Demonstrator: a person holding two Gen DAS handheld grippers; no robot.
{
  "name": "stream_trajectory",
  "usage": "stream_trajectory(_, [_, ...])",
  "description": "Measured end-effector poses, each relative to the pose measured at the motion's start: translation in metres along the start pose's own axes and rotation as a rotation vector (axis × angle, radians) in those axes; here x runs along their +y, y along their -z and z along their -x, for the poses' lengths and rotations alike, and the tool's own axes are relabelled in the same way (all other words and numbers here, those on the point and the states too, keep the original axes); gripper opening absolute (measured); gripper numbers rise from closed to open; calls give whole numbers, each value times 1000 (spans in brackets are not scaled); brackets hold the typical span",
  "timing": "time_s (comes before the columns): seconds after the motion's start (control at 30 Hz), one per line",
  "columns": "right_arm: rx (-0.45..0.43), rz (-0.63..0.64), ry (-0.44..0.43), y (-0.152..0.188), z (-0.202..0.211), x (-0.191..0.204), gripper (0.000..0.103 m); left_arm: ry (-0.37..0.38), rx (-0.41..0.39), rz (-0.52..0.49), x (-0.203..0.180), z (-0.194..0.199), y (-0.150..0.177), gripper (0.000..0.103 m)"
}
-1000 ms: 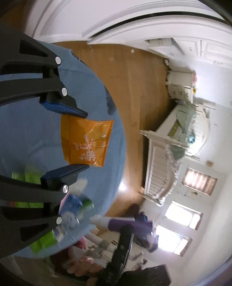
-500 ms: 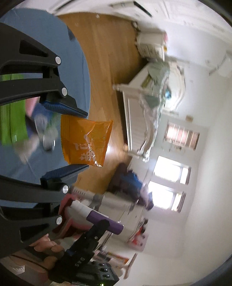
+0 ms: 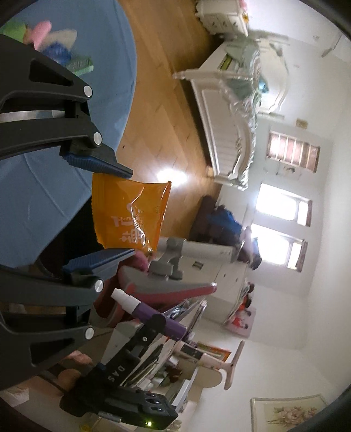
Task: Collect trash
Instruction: 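Carry both items over the black bin and open both tools to drop them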
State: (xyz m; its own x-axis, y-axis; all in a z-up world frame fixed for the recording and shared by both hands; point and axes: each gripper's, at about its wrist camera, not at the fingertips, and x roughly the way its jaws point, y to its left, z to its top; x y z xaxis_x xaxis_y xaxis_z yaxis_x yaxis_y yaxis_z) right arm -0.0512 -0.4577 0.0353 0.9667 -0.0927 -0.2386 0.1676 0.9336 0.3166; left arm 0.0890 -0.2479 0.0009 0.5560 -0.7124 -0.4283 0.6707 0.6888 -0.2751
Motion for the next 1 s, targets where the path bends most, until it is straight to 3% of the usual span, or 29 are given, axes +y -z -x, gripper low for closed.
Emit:
stream_trajectory(0.47, [62,-28,152,36,-31,-72,26,59,110,-38,-28,-71,14,51])
stream_trajectory(1.0, [113,-30,221,57,-49,-104,26,80,203,-65,-41,-116,25,51])
